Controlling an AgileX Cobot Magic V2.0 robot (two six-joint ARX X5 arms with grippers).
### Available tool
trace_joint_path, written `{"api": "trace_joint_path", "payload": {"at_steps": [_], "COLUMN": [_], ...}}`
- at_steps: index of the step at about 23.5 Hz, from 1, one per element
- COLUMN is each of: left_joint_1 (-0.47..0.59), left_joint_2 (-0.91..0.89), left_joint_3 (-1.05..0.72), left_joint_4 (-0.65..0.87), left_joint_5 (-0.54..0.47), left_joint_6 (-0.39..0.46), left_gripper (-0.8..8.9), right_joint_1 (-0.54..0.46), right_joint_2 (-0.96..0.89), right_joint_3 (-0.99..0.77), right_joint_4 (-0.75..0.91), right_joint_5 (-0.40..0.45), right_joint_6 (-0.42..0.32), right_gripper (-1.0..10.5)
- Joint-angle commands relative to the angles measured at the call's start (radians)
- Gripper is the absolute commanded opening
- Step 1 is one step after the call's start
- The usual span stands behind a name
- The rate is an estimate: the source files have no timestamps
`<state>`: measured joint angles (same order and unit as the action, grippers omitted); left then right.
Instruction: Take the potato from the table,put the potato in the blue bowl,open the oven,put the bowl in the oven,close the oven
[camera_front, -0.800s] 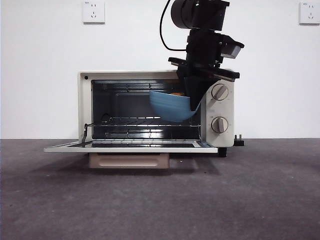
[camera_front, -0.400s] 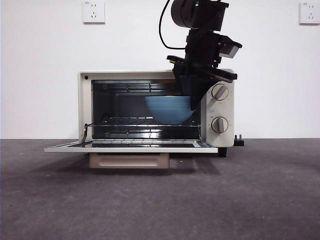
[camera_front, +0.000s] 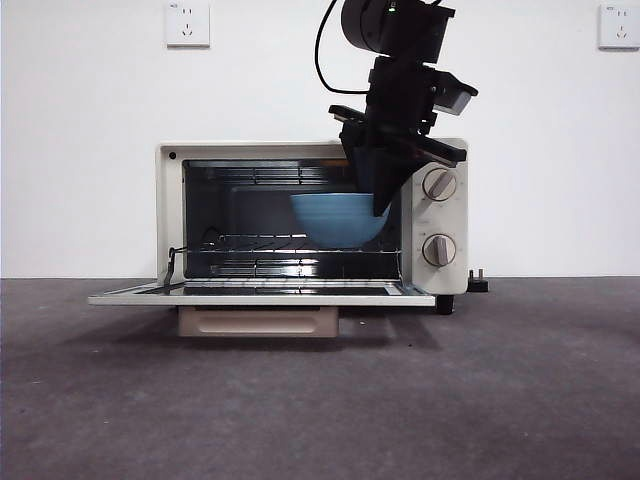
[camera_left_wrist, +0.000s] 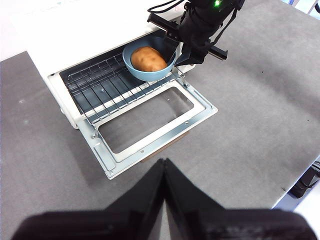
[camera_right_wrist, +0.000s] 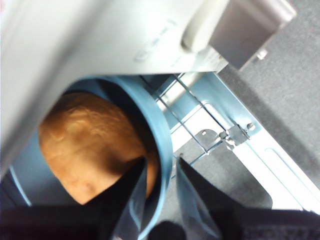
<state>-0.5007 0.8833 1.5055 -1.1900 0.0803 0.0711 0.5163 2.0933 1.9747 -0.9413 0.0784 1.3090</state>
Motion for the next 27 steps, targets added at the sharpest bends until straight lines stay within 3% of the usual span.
{"api": "trace_joint_path", "payload": {"at_steps": [1, 22, 27], "left_joint_1": [-0.002, -0.002, -0.002], "left_joint_2": [-0.004, -0.003, -0.003], "left_joint_3": [-0.002, -0.002, -0.002], "left_joint_4": [0.001, -0.001, -0.002], "left_joint_5": [-0.003, -0.003, -0.003], "left_joint_6": [0.011, 0.011, 0.011], "left_gripper": [-0.05, -0.05, -0.05], "right_joint_1": [0.0, 0.028, 0.039], "right_joint_2": [0.013, 0.003, 0.002], "right_joint_3": [0.002, 0.095, 0.148], "right_joint_4": [0.002, -0.003, -0.09], "right_joint_5": [0.001, 0.025, 0.023], "right_joint_6": [-0.008, -0.063, -0.131], "right_gripper": [1.0, 1.0, 1.0]}}
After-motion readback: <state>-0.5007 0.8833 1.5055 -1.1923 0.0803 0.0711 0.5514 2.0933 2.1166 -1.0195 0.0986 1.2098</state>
